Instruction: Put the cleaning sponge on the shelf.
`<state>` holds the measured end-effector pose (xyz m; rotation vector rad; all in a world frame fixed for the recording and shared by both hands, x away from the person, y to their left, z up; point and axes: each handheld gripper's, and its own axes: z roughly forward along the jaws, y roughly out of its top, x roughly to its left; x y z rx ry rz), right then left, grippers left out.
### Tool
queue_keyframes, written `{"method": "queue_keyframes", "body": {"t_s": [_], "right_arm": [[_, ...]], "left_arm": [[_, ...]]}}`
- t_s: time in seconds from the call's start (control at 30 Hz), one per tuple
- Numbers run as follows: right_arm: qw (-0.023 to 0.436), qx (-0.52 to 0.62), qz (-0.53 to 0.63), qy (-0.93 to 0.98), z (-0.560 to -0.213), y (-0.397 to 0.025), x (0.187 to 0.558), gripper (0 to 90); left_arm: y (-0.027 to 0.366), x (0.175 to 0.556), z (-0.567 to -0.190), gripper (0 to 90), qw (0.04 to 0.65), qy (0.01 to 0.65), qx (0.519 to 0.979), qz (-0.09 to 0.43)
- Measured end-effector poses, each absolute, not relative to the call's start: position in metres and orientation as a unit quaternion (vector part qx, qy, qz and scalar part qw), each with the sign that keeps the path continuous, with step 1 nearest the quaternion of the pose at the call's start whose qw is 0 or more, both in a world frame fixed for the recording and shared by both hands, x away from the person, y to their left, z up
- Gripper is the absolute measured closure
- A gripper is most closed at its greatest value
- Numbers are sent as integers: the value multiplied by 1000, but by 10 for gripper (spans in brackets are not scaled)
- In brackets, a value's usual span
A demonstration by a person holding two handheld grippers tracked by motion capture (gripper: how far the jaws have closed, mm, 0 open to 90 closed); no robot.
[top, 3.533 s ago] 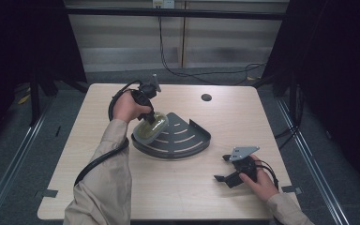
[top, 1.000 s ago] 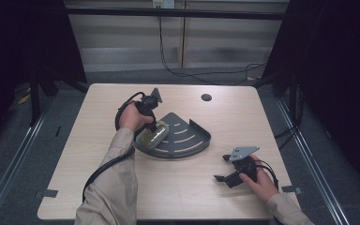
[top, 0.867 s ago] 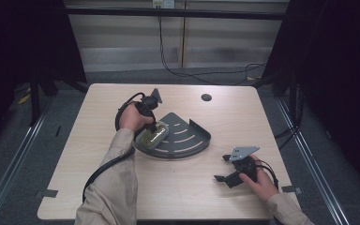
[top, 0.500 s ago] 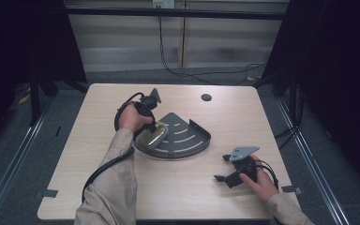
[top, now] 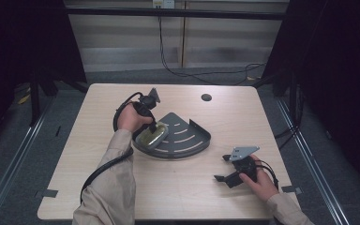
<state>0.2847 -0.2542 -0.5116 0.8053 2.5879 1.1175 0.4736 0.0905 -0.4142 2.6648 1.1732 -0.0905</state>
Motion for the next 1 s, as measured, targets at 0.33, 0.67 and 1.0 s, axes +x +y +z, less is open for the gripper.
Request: {"method": "queue_keyframes", "body": {"t_s": [0.33,0.67,1.0], "right_arm": [[104,274,379,878,-512,-254,285,106],[104,273,379,878,-512,-254,285,106],[104,274,379,878,-512,-254,285,106]], "left_arm": [[98,472,-409,485,121,408,904,-25],[104,469,-401,393,133,418,898,-23],[111,466,-396,286,142,429,892,-14]]}}
